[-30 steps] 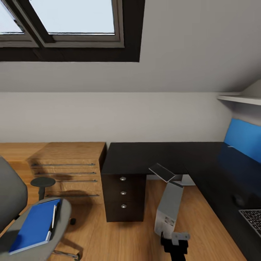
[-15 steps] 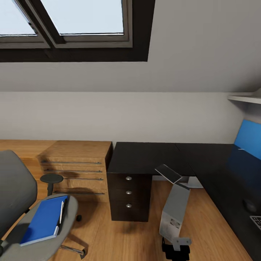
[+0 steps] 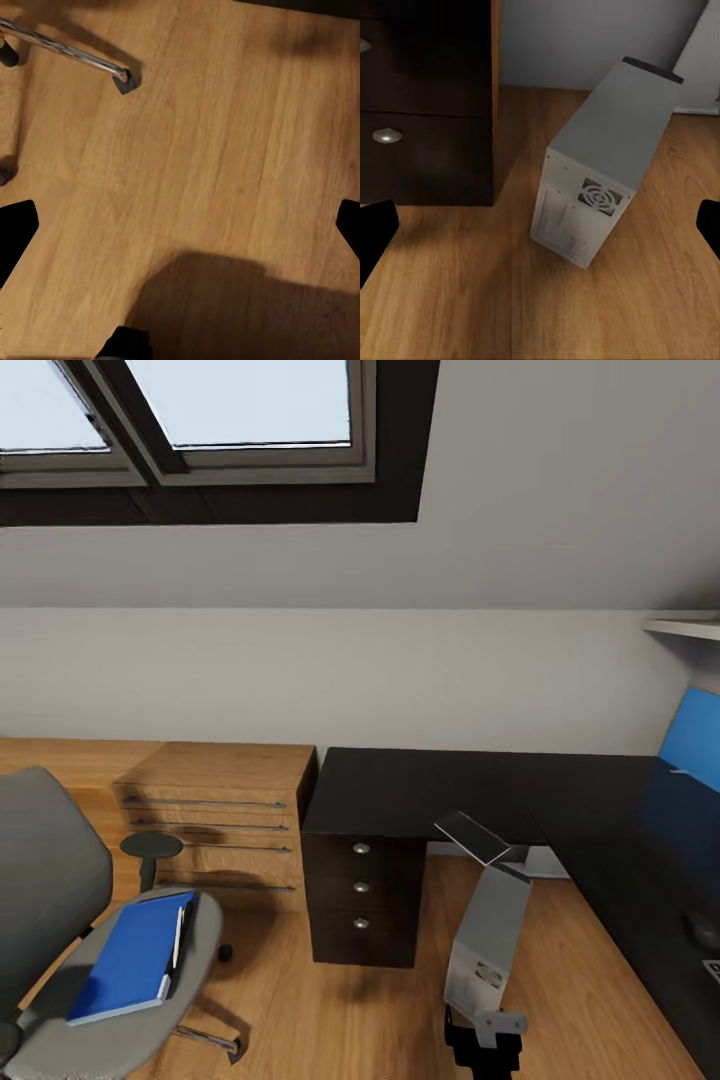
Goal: In the bedroom, organize the workspace by keeping the computer under the desk, ensuring the monitor is on the desk, placing the keyboard on the desk next to the monitor, placing the mouse on the desk next to the keyboard, moving the folder from the swivel chair onto the desk next to the mouse, stacking the notebook on top of the folder with the pen on top of the notebook, and positioning the swivel chair next to the desk.
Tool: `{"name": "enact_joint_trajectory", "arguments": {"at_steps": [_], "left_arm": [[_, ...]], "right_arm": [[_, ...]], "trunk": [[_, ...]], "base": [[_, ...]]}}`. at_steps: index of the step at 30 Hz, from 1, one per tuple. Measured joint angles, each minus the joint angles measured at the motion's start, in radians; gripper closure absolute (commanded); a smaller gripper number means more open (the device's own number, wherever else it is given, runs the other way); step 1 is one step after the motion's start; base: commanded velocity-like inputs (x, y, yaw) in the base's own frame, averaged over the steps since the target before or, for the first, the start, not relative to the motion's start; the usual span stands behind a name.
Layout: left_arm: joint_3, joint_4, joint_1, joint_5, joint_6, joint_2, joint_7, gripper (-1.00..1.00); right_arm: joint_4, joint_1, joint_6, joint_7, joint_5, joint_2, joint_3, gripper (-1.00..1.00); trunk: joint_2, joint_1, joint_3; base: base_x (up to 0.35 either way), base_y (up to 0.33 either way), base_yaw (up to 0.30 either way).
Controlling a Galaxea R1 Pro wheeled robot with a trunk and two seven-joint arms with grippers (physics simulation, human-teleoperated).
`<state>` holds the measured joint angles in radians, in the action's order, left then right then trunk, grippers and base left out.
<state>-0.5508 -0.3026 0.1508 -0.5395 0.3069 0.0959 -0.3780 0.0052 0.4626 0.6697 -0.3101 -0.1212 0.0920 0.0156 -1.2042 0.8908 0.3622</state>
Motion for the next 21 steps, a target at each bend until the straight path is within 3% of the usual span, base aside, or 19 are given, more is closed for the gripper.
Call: {"name": "enact_joint_trajectory", "arguments": {"at_steps": [5,12,21], "left_arm": [[0.002,0.0,0.0,-0.003,0.012,0.0,0.0,-1.0],[-0.002,0.063,0.0,-0.005,0.197,0.001,-0.001,-1.0],[0.0,0.079,0.0,-0.008,0.266,-0.001,-0.001,-1.0]], "right_arm": [[0.001,0.0,0.016,-0.003,-0.001,0.002,0.001,-1.0],[0.002,-0.008,0.065,-0.006,-0.003,0.007,0.001,-1.0],[0.002,-0.029,0.156,-0.073,-0.005,0.022,0.001,-1.0]], "trunk": [[0.0,0.0,0.007],[0.0,0.0,0.017],[0.0,0.0,0.03]], "base": [[0.0,0.0,0.143],[0.0,0.0,0.158],[0.0,0.0,0.162]]}}
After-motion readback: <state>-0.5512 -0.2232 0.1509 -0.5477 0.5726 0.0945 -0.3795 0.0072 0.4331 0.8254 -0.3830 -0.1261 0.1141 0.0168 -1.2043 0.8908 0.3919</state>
